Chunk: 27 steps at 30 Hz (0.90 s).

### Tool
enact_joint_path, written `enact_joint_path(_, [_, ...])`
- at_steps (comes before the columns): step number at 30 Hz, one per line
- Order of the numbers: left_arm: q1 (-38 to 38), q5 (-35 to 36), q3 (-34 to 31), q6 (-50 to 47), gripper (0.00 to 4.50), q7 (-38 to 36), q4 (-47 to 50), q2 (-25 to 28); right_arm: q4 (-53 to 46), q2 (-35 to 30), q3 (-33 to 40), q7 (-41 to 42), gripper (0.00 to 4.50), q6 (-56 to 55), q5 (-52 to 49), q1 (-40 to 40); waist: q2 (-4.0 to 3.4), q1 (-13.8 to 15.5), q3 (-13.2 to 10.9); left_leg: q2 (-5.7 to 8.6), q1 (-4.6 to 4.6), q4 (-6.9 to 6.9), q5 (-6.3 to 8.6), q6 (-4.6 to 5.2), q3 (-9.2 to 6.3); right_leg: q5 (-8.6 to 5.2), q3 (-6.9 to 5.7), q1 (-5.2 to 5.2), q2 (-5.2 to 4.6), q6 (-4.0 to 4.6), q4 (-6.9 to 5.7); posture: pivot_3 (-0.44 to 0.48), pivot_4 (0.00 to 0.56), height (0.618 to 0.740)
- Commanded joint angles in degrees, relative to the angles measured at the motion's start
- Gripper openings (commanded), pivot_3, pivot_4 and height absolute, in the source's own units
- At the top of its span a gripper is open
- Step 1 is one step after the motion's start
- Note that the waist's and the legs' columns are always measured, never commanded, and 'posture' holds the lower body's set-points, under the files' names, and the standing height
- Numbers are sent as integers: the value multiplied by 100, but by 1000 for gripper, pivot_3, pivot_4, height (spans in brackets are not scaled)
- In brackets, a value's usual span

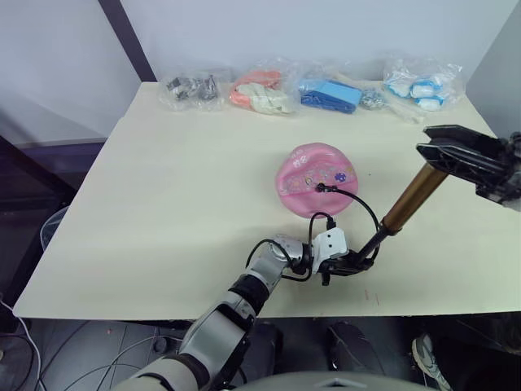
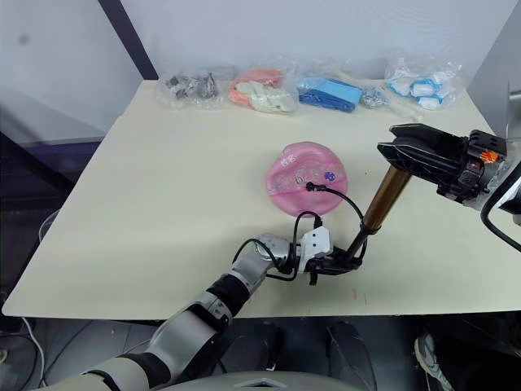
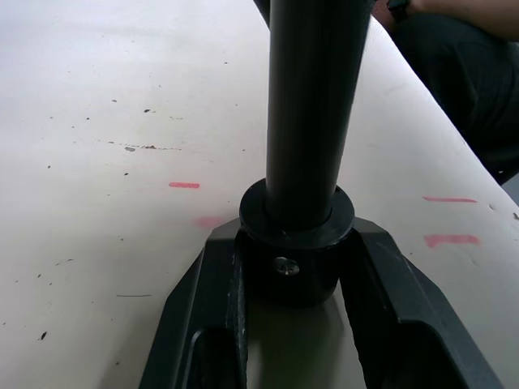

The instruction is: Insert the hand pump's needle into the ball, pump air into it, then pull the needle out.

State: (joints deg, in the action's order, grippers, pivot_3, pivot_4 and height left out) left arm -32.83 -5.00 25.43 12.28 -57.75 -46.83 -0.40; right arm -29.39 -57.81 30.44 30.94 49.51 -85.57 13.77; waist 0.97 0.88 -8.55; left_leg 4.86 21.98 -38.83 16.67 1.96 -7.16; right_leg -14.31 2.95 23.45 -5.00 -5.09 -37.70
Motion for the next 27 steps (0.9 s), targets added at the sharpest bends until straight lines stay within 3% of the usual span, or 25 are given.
enact_joint_path(1, [154, -234, 132, -131, 1099, 81, -367, 9, -392, 125, 85, 114, 1740, -180, 100, -152, 1, 2, 1, 0, -1, 0, 0, 0, 0, 0, 0, -1, 0, 0, 0, 0, 150, 740])
enact_joint_path(12, [207, -302, 134, -136, 1099, 153, -479, -138, -1031, 798, -949, 356, 1740, -796, 1672, -1077, 17, 11, 22, 1, -24, 0, 0, 0, -18, -1, -22, -34, 1, -1, 13, 0, 150, 740])
enact_joint_path(19, [257, -302, 86, -153, 1099, 140, -498, -132, -604, 1547, -2069, 821, 1740, -1853, 3559, -2010, 29, 2, 67, 1, -36, 1, 1, -1, -55, -2, -58, -69, 7, 0, 40, 0, 150, 740])
enact_joint_path(27, [206, -330, 72, -72, 1099, 186, -575, -129, 52, 2134, -2658, 1037, 1740, -2520, 4503, -2239, 22, -10, 102, -2, -135, 51, 2, -1, -61, -5, -64, -167, 8, -3, 91, 0, 150, 740])
